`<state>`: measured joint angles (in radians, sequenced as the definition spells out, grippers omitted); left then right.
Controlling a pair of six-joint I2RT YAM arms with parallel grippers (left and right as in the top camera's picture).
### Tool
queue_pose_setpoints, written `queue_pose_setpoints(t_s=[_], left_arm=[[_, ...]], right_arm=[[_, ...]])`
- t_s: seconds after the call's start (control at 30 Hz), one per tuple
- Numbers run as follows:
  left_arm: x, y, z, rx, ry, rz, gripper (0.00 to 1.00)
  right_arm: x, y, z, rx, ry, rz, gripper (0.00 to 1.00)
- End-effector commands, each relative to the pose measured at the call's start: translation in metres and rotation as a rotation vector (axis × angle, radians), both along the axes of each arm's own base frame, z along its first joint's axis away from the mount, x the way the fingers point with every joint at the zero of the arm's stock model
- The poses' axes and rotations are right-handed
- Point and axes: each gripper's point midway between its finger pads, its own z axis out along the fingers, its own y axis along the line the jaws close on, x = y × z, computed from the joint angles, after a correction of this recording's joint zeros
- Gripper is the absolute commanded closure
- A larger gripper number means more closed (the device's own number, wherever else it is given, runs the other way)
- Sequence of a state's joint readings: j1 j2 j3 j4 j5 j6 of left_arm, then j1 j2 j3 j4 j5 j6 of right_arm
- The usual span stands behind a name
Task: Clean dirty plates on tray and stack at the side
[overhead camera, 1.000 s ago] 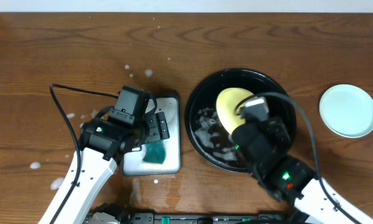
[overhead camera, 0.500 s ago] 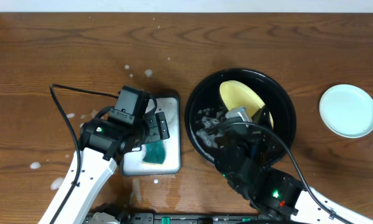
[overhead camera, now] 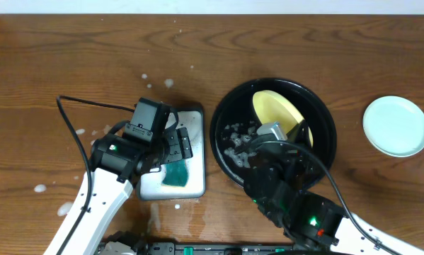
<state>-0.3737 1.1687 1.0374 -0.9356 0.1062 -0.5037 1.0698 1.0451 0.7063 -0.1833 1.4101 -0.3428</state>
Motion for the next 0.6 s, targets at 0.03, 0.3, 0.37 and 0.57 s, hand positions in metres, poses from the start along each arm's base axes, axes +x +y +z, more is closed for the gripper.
queue_pose_setpoints(t_s=[0.03,0.3,0.37,0.57], left_arm=[[0.002,0.0,0.005,-0.006,-0.011,0.001,0.13],[0.002,0.0,0.005,-0.006,-0.011,0.001,0.13],[0.002,0.0,0.005,-0.006,-0.011,0.001,0.13],[0.002,0.0,0.005,-0.006,-0.011,0.001,0.13]], right_arm=[[0.017,-0.017,-0.007,0.24,-0.017,-0.039,0.99],[0.05,-0.018,-0.093,0.878,0.438,0.116,0.99],[0.05,-0.024,-0.095,1.05,0.507,0.139,0.99],[0.06,-0.109,-0.079,1.494,0.407,-0.002,0.99]])
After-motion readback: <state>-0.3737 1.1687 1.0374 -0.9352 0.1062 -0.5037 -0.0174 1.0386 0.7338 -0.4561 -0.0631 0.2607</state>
